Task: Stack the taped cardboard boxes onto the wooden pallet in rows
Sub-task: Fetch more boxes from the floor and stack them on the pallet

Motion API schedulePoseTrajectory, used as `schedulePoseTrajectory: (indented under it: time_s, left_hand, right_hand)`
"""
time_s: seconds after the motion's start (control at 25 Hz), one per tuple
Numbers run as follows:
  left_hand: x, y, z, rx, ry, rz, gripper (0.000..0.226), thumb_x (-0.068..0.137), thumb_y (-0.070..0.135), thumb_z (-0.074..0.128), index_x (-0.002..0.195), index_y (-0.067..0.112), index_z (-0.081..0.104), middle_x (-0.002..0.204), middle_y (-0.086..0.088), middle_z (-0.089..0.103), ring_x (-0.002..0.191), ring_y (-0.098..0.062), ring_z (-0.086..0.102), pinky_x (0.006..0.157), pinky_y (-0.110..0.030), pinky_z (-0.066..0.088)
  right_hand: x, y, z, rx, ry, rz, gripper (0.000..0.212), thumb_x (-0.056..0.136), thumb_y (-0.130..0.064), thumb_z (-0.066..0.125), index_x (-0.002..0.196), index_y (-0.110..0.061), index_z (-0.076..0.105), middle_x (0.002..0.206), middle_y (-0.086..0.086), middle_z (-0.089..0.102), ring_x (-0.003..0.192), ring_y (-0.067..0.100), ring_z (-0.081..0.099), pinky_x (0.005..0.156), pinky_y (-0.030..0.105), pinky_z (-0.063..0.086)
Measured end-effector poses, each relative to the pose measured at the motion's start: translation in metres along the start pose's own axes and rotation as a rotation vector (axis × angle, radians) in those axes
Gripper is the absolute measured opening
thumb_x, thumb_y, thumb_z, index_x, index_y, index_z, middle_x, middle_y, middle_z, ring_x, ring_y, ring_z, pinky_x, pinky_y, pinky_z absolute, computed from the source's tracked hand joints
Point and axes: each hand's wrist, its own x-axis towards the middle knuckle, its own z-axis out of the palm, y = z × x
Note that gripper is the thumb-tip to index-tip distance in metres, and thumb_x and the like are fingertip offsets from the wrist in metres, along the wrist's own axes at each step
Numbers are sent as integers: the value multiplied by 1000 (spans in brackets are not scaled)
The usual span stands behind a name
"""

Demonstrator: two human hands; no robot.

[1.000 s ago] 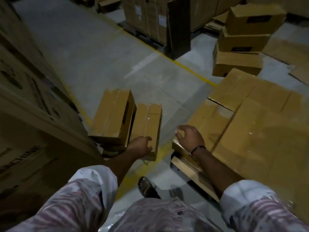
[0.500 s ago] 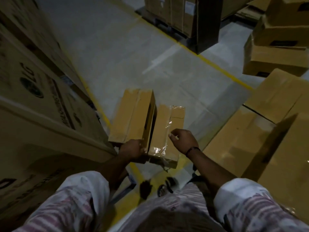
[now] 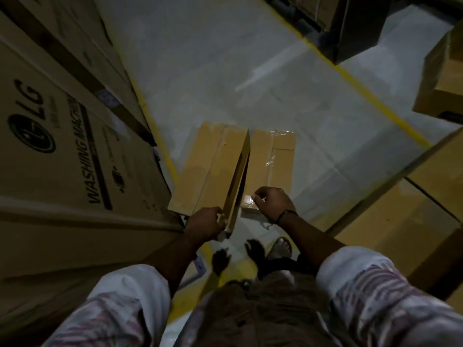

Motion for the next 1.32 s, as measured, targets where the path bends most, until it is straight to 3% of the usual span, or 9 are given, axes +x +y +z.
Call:
schedulePoseTrajectory:
  time_s: [0.36, 0.52, 0.6, 0.76, 0.84, 0.92, 1.0, 1.16, 1.32]
  left_hand:
    - [83, 4, -5, -132, -162, -66, 41, 101, 43, 59, 135, 19, 61, 124, -5, 68, 105, -27, 67, 78, -33, 52]
    - [181, 13, 33, -311, -101, -26, 24, 98, 37, 65, 121, 28, 68, 115, 9, 69, 106, -12, 68, 88, -24, 55]
    - [259, 11, 74, -360, -59, -19, 40, 92, 44, 67, 128, 29, 63, 121, 7, 66, 113, -14, 65, 94, -23, 51]
    - [445, -25, 193, -200, 105, 17, 70, 82, 60, 55, 132, 12, 65, 135, -13, 62, 122, -34, 63, 98, -51, 55]
    - [499, -13, 202, -90, -63, -56, 71, 88, 56, 59, 148, 21, 49, 159, -12, 33, 141, -39, 40, 113, -51, 41]
    - [534, -9, 221, 91, -49, -98, 71, 96, 52, 58, 158, 33, 29, 169, -11, 5, 146, -43, 23, 118, -50, 31]
    - [548, -2, 238, 142, -8, -144, 76, 98, 54, 58, 160, 41, 16, 170, -12, -7, 145, -44, 20, 117, -51, 30]
    - [563, 13, 243, -69, 49, -279, 96, 75, 58, 84, 150, 48, 25, 165, -16, 12, 143, -43, 18, 116, -53, 24]
    - [550, 24, 220, -276, 11, -201, 98, 67, 57, 89, 145, 50, 30, 162, -12, 10, 145, -47, 19, 118, -60, 28]
  right_hand:
    - [73, 35, 3, 16, -104, 135, 26, 95, -43, 59, 103, -23, 74, 106, 3, 73, 98, 24, 67, 81, 36, 54]
    - [149, 100, 31, -14, -32, 210, 33, 99, -42, 57, 118, -19, 71, 120, 7, 70, 111, 28, 62, 92, 38, 51]
    - [208, 153, 59, -23, 65, 269, 38, 97, -38, 62, 127, -17, 67, 130, 10, 64, 119, 31, 56, 98, 39, 47]
    - [317, 261, 120, -100, 126, 406, 59, 93, -41, 64, 146, -19, 48, 154, 12, 37, 134, 38, 40, 108, 47, 40]
    - [358, 302, 146, -162, 110, 427, 67, 92, -45, 64, 149, -20, 37, 161, 13, 20, 139, 40, 33, 110, 52, 38]
    - [383, 329, 164, -157, 110, 423, 75, 90, -47, 66, 152, -23, 30, 165, 11, 3, 139, 43, 33, 108, 54, 41]
    - [399, 343, 176, -101, 124, 408, 85, 89, -48, 68, 157, -27, 21, 166, 7, -12, 139, 45, 34, 108, 54, 42]
    - [403, 354, 186, -113, 132, 383, 93, 89, -35, 75, 157, -36, 12, 165, 3, -24, 138, 48, 30, 109, 58, 41]
    - [369, 339, 171, -70, 126, 410, 101, 80, -62, 74, 156, -42, 11, 164, -2, -27, 137, 48, 32, 105, 56, 44]
